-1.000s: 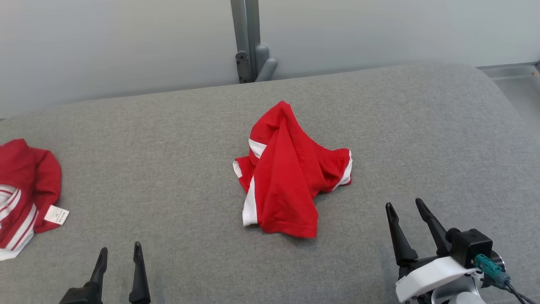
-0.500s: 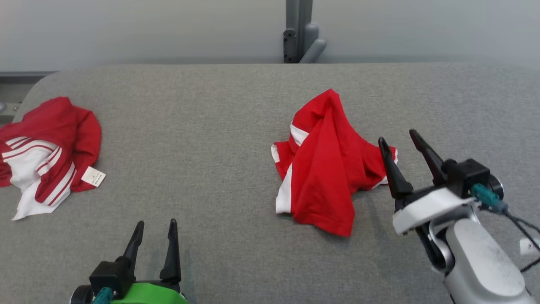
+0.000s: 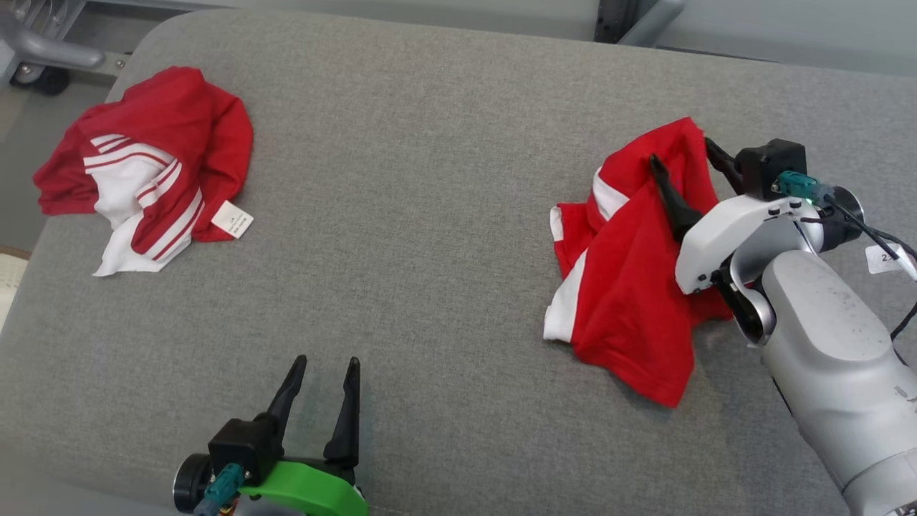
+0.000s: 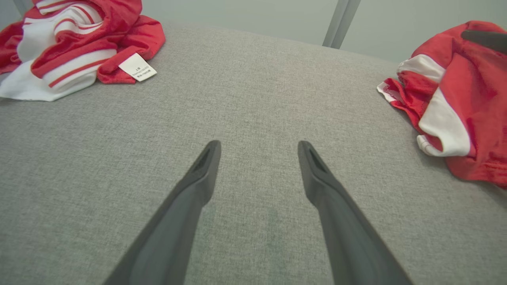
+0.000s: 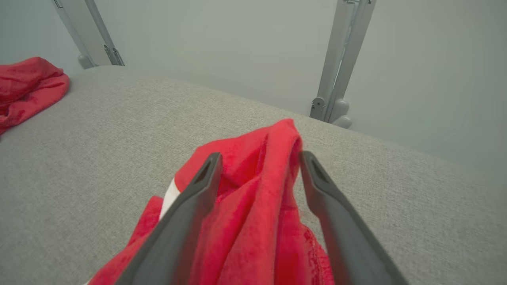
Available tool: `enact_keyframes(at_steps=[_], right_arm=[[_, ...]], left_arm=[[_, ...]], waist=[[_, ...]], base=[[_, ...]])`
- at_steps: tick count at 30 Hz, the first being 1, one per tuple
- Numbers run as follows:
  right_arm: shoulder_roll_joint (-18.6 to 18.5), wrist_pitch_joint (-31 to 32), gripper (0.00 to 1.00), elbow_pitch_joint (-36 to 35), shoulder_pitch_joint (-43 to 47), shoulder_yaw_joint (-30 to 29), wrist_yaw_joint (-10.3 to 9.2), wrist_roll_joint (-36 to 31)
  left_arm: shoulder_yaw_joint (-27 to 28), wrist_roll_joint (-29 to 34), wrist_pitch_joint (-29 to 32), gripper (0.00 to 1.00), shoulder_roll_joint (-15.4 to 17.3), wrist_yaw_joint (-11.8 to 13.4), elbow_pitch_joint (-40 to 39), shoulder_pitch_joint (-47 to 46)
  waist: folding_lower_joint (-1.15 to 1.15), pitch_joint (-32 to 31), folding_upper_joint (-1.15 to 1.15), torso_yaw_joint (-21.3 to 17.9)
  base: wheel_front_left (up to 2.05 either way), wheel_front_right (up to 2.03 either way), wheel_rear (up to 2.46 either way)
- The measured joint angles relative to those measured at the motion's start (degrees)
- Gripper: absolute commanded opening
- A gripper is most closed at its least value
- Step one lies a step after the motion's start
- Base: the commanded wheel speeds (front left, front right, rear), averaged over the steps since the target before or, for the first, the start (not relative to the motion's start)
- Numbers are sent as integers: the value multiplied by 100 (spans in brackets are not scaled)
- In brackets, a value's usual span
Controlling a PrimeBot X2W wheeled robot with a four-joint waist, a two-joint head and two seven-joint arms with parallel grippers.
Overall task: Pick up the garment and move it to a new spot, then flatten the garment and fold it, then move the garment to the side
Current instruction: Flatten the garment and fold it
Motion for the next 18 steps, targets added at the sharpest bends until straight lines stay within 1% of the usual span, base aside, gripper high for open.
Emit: enact_keyframes(at_steps=[1, 2, 3, 9, 12, 15, 18], right_arm=[[-9, 1, 94, 110, -70, 52, 0, -18], [-15, 3, 40, 215, -136, 80, 0, -40], [0, 8, 0, 316, -192, 83, 0, -25], [124, -269, 0, 512, -384, 364, 0, 168], [346, -459, 0, 428, -547, 514, -1, 412], [754, -648, 0, 53, -866, 653, -1, 754], [979, -737, 0, -543, -1236, 730, 0, 1146]], left_arm=[[-23, -15, -1, 100, -1, 0, 8, -21], [-33, -34, 0, 100, -2, 9, 19, -42], [-34, -42, -1, 100, 0, 26, 22, -57], [-131, -120, -1, 100, 0, 25, 47, -132], [-175, -119, -1, 100, -2, 21, 97, -130], [-211, -118, 0, 100, -2, -10, 163, -122], [-265, -90, -1, 100, -2, -33, 252, -106]], waist=[[0, 56, 0, 43], [0, 106, 0, 85], [0, 152, 0, 126], [0, 285, 0, 236], [0, 234, 0, 206], [0, 136, 0, 170], [0, 27, 0, 165]], base=[[0, 0, 0], [0, 0, 0], [0, 0, 0], [0, 0, 0], [0, 0, 0], [0, 0, 0], [0, 0, 0]])
